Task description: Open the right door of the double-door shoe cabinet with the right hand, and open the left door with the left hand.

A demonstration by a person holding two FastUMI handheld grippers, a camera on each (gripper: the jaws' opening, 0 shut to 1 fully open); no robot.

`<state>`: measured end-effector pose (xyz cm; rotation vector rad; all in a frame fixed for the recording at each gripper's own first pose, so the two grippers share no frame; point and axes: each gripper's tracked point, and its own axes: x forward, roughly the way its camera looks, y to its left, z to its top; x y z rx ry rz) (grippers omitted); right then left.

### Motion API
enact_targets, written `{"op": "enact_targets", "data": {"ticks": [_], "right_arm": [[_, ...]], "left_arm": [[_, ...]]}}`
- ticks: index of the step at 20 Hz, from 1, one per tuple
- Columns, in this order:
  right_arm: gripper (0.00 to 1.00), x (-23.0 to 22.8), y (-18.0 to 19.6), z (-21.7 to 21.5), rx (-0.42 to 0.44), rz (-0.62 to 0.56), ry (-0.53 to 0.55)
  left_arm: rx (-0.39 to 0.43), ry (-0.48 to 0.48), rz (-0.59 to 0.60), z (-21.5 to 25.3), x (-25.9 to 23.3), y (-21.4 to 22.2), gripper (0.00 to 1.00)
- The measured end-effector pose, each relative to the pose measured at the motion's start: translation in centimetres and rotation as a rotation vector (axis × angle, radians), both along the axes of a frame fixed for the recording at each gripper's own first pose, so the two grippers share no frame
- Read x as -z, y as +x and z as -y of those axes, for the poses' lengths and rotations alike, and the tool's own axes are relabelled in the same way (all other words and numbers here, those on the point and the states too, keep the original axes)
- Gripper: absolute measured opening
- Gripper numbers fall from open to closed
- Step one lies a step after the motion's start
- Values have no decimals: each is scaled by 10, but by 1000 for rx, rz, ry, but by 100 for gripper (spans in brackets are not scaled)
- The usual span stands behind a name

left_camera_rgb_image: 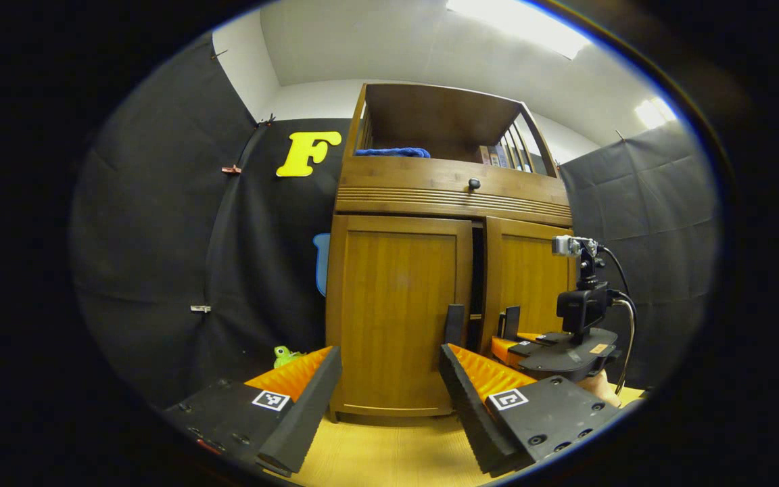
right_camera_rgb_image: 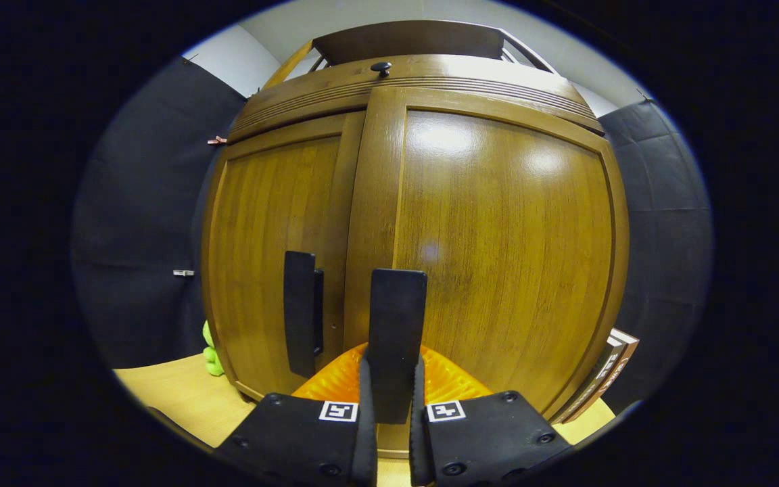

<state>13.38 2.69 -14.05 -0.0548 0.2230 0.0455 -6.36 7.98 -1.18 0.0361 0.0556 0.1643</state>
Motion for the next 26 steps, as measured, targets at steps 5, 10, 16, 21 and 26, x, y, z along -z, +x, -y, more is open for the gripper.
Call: {"op": "enact_targets", "data": {"ticks": [5, 10, 16, 21, 26], "right_arm": [[25, -7, -30, 4, -46, -14, 16], [22, -16, -66, 15, -75, -15, 20], [22, -31, -110, 38, -103, -24, 25], [22, -43, -145, 68, -83, -21, 17], [22, -52, -170, 101, -40, -19, 15]], "left_arm": [[41, -2, -22, 20, 5, 5, 91], [75, 1, -10, 38, 5, 9, 91], [128, 20, 0, 77, 11, 22, 91], [184, 14, -26, 112, 22, 39, 91], [229, -4, -26, 142, 27, 53, 91]]}}
